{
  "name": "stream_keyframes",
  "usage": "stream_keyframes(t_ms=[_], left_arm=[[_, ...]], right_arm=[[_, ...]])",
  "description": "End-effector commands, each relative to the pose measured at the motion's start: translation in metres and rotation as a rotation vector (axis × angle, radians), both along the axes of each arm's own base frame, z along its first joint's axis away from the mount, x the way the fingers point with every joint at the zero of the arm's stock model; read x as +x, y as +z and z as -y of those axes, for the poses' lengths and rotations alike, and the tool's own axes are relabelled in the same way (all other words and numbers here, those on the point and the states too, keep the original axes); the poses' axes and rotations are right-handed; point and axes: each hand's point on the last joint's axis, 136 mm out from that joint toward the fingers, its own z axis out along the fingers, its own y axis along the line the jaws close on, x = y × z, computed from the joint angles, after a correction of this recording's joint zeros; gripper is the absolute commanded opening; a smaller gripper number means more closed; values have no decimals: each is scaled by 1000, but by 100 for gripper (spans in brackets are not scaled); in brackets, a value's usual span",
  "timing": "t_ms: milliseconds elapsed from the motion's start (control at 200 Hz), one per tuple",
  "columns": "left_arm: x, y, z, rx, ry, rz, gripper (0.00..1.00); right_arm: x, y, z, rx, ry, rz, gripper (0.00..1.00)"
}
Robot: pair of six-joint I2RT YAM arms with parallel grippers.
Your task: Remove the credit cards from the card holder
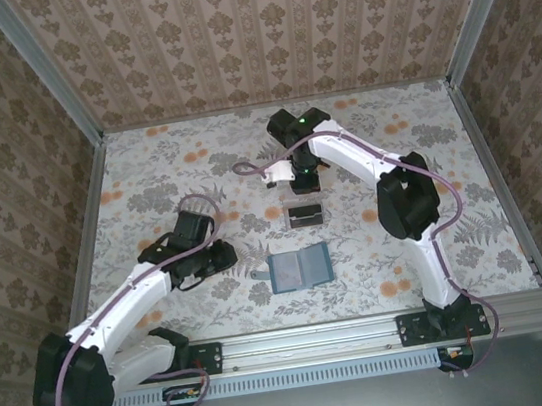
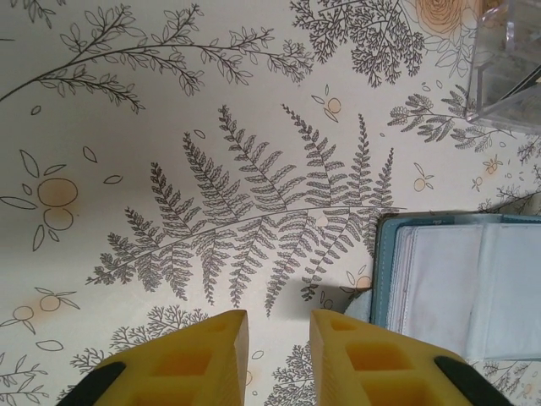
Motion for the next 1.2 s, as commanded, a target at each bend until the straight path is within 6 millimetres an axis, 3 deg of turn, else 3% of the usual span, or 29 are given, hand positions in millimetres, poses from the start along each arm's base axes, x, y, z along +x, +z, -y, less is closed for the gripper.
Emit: stream_keyframes(t_ms=[0,155,370,650,820,1040,1195], left_arm=[[-4,0,-4,3,-5,-7,26],[-2,-3,0,-14,-4,-14,26],[-3,-4,0,-20,2,-17,26],[2,1,2,-22,0,-5,27],[4,5,4,-23,-9,2,27],[6,9,9,-36,-15,12,27],[9,11,25,-40,-55,18,26]], right_arm=[[-20,-7,3,-9,32,-123,0],[-27,-16,-2,13,31,-197,0],[-24,-23,0,-4,9,-224,14],[17,8,7,-18,-49,20,21],[29,27,9,-7,-68,124,22],[30,32,10,21,-106,186,23],[27,36,7,96,-218,214,23]])
